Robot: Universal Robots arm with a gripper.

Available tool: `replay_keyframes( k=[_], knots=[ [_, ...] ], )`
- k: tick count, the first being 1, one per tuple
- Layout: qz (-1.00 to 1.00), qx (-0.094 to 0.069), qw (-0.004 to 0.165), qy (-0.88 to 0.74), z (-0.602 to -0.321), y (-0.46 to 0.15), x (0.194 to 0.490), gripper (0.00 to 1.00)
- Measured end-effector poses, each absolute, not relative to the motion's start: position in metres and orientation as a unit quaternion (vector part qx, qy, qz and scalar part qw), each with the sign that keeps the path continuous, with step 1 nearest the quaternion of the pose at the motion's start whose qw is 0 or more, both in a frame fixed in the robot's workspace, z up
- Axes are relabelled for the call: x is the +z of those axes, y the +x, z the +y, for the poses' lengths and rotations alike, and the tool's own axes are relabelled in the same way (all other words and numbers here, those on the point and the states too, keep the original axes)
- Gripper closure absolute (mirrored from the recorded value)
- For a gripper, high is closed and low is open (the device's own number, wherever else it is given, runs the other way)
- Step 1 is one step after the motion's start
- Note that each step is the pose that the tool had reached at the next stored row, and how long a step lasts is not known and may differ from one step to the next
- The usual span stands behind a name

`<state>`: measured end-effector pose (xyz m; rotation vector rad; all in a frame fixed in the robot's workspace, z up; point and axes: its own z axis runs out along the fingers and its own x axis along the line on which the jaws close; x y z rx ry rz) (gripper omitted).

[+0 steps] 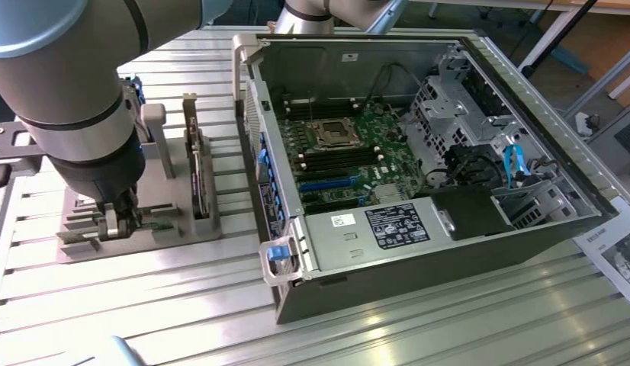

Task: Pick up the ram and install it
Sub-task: 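Pick up the ram and move it above insertion slot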

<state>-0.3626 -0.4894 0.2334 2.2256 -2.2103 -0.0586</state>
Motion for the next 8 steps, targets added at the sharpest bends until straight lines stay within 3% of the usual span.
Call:
replay_keyframes(
  k=[8],
  knots=[
    [-0.705,-0.019,0.002,0.709,-0.489,-0.363,0.258,0.88]
  ],
)
